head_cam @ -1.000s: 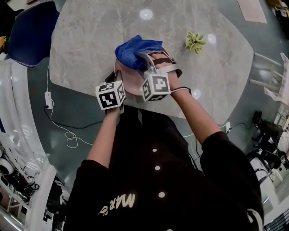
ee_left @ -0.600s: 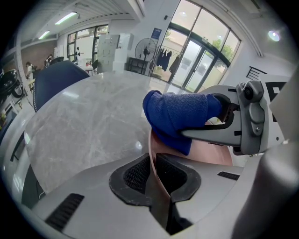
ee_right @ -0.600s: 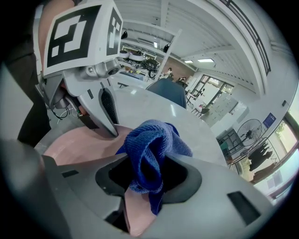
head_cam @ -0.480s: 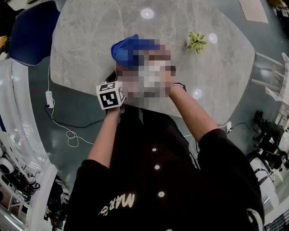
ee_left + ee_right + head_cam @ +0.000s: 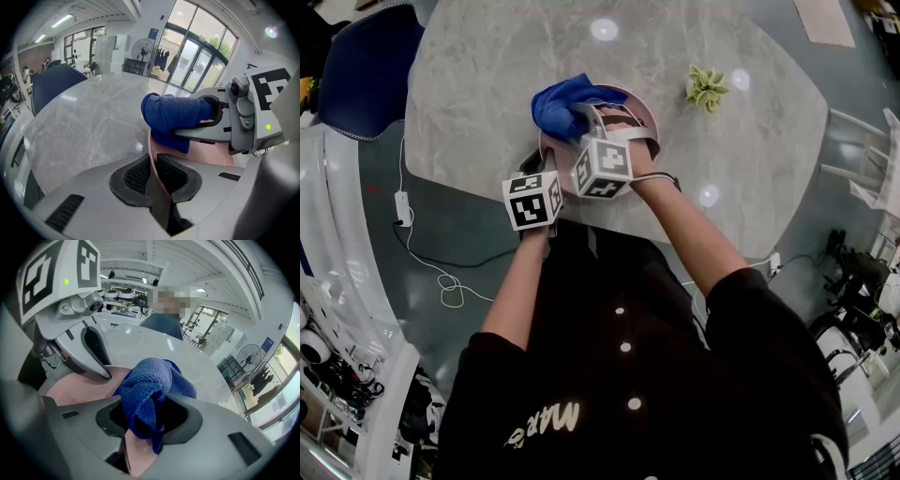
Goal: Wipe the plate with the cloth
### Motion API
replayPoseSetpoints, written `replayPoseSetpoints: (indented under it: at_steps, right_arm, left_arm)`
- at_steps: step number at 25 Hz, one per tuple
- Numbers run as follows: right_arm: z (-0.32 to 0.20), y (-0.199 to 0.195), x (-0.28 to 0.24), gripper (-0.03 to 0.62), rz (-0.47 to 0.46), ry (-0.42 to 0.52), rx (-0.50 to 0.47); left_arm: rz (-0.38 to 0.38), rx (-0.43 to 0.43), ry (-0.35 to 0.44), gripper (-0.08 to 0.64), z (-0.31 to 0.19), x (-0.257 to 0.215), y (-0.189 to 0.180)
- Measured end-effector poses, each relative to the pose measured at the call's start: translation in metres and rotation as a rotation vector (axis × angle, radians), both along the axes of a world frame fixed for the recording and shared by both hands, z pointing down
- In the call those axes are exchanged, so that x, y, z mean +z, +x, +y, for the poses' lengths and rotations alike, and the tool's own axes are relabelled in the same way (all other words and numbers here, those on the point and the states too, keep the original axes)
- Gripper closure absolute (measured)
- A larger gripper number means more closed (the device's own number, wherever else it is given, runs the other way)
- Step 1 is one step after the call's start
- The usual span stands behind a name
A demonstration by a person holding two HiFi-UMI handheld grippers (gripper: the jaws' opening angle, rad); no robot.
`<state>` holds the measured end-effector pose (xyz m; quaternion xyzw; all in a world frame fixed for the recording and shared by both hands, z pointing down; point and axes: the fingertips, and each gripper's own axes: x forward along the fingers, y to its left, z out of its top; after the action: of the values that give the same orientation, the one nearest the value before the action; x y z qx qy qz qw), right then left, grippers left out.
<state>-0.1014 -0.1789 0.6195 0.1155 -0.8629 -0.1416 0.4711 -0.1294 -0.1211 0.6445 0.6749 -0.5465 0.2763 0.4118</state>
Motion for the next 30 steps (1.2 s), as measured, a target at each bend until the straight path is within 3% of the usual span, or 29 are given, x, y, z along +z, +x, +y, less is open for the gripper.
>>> replayPoseSetpoints:
  at_steps: [11, 30]
  right_arm:
    - [-0.004, 0.004, 0.003, 0.439, -0.003, 0.011, 0.070]
    - [-0.015, 0.033, 0.006, 0.439, 0.084, 0.061, 0.088]
  left_arm:
    - [0.008, -0.029, 0.016, 0.505, 0.002, 0.001, -0.001]
    - [-0.020, -0.035, 0.006, 0.505, 0.001, 0.001, -0.002]
